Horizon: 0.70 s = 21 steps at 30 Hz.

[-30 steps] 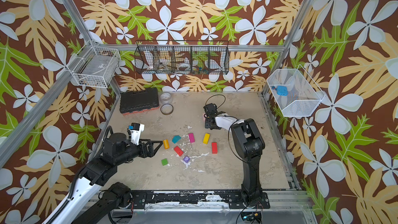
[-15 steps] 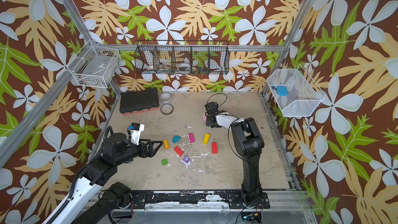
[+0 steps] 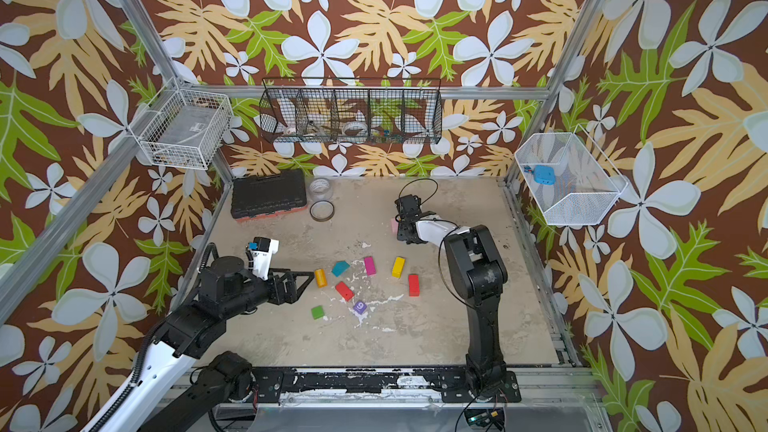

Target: Build the wood block tower

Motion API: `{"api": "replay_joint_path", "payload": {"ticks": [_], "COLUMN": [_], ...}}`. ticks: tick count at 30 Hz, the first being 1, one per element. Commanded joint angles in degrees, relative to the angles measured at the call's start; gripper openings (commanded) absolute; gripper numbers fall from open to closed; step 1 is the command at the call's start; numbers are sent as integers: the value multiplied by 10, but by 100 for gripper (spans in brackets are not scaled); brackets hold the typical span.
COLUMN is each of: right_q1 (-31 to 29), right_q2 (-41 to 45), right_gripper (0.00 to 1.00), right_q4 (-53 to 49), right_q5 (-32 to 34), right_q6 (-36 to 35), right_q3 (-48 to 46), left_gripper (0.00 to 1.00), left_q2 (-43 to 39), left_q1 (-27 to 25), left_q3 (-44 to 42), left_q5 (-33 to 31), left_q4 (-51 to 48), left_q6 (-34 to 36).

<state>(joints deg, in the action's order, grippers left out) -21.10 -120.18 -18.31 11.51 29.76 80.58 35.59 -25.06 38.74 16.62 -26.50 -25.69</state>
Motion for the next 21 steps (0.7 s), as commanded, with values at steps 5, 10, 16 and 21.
{"api": "replay_joint_path", "payload": {"ticks": [5, 10, 16, 21], "right_q1": [0, -3, -33, -36], "right_q2": [19, 59, 31, -2], "right_gripper": [62, 75, 84, 86], "right_q4": [-77, -40, -41, -58], "right_q5": [-26, -37, -44, -36], "right_q6": [2, -14, -42, -42], "right_q3": [-29, -61, -30, 2], "left_gripper": [100, 100, 100, 100], "left_q2": [-1, -1, 0, 0], "left_q1": [-1, -1, -1, -1], "left_q3": [0, 0, 0, 0], "left_q5": [0, -1, -1, -1], "left_q4": [6, 6, 6, 6], "left_q6": [-2, -2, -2, -2]}}
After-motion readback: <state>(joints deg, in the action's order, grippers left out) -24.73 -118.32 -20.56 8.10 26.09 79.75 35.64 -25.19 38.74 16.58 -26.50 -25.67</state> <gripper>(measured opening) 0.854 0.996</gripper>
